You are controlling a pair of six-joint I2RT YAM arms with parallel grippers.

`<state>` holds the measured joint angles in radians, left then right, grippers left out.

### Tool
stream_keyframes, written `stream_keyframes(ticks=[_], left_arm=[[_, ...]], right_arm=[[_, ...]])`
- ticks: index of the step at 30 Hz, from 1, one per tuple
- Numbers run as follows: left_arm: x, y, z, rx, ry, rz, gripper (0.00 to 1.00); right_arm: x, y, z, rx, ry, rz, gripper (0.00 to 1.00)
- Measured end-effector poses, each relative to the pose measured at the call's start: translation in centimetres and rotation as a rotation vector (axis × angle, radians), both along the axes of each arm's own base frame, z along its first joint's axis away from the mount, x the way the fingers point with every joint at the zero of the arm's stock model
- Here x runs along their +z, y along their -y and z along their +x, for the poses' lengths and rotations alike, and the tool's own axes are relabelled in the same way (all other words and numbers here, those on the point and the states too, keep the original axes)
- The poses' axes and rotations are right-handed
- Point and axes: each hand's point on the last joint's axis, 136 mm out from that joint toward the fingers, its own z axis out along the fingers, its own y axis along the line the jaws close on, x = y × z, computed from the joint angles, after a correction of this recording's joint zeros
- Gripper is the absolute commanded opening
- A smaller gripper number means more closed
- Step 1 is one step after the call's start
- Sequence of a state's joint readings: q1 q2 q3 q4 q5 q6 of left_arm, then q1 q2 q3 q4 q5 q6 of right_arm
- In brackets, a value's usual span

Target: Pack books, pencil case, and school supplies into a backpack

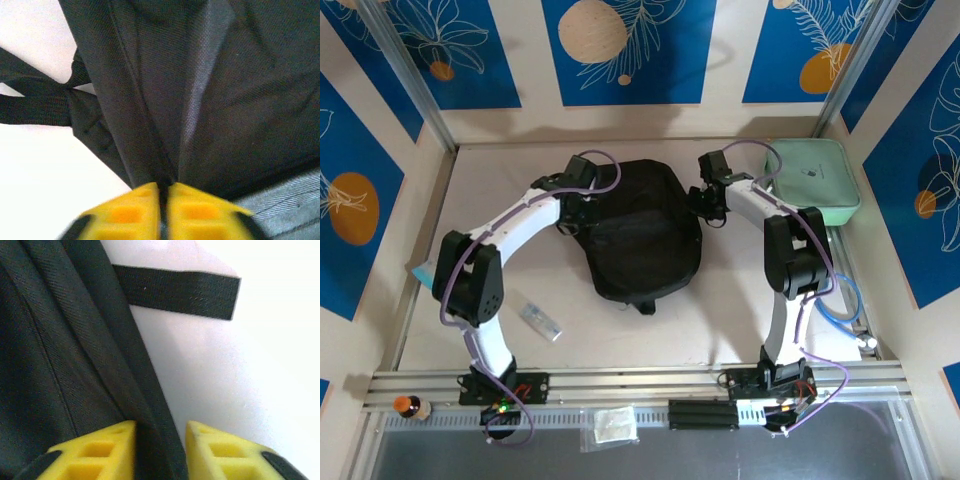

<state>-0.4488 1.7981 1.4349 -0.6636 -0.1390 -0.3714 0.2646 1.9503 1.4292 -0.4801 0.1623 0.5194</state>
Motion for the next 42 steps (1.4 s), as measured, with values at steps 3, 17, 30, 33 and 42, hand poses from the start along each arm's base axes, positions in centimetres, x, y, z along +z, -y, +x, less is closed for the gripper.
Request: stream_keyframes(ticks=[3, 17, 30, 33, 42], left_arm=[[0.2, -2.0, -0.9, 0.065, 0.0, -0.004, 0.69], [-5.1, -13.9, -15.7, 0.559, -0.207, -0.019, 0.91], [-10.7, -13.9, -22.2, 0.83, -0.376, -0.139, 0.73], [-10.7, -14.1, -22.3, 0.85, -0.374, -0.133, 0.61], [-10.6, -14.3, -22.3, 0.869, -0.364, -0.13, 0.41]], right_arm=[[1.3, -0.2, 0.2, 0.004, 0.031, 0.005, 0.58], [8.4, -5.0, -5.5, 0.117, 0.133, 0.11, 0.66], [7.7, -5.9, -6.3, 0.116, 0.096, 0.114, 0.66], [7.4, -6.0, -6.5, 0.118, 0.086, 0.113, 0.66], [7.2, -6.4, -6.7, 0.113, 0.072, 0.123, 0.65]])
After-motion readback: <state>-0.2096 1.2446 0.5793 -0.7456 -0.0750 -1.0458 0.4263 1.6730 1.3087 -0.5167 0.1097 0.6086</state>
